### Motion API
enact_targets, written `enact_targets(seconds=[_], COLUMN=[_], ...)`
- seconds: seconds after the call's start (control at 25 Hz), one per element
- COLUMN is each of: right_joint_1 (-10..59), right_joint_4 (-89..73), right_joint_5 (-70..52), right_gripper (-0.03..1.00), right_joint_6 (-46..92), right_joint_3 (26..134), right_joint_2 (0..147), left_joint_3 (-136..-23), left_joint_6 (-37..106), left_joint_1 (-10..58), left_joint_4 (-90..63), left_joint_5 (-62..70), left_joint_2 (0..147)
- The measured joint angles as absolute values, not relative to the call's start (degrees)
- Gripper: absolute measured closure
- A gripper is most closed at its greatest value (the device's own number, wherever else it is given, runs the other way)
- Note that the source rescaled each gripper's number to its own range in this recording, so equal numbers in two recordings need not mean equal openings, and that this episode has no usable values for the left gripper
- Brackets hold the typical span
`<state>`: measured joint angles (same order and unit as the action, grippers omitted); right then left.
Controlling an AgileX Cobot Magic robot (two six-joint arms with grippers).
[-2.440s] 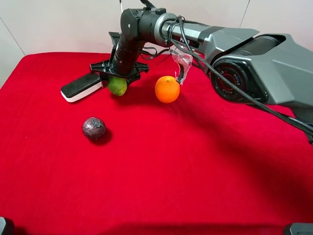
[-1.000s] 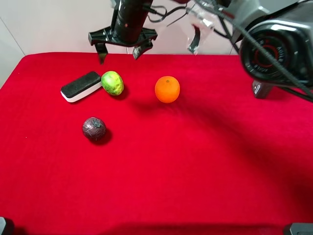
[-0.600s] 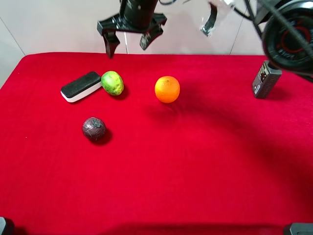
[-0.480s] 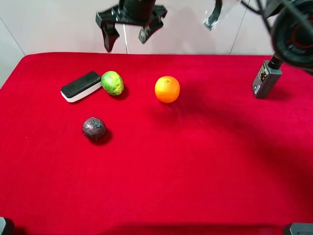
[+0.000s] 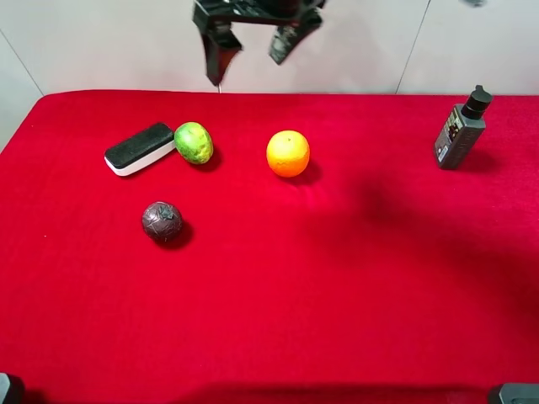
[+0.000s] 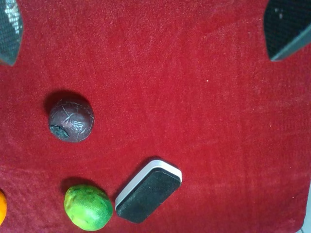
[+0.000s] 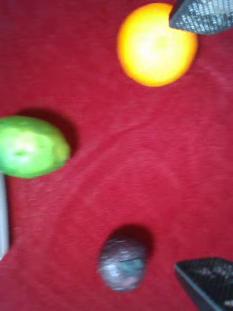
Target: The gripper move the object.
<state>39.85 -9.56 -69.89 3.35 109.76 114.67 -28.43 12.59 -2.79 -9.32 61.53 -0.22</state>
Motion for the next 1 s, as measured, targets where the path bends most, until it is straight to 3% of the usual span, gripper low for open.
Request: enact_targets(seconds=[0.4, 1.0], right_joint_1=[39.91, 39.91], right_joint_4=[-4.9, -3.49], right_joint_5=[-69.84, -70.0], right_gripper=[-0.03, -0.03], right_joint_6=[3.41, 3.41], right_joint_3=[89.04, 68.11], right_joint_2=[96.5, 64.94], left_joint_3=[-28.43, -28.43], left_joint_6=[12.59, 12.59], left_joint_1=[-2.79, -2.79], left_joint_4=[-9.32, -9.32], left_joint_5=[61.53, 61.53], left_joint_2=[-0.22, -0.22])
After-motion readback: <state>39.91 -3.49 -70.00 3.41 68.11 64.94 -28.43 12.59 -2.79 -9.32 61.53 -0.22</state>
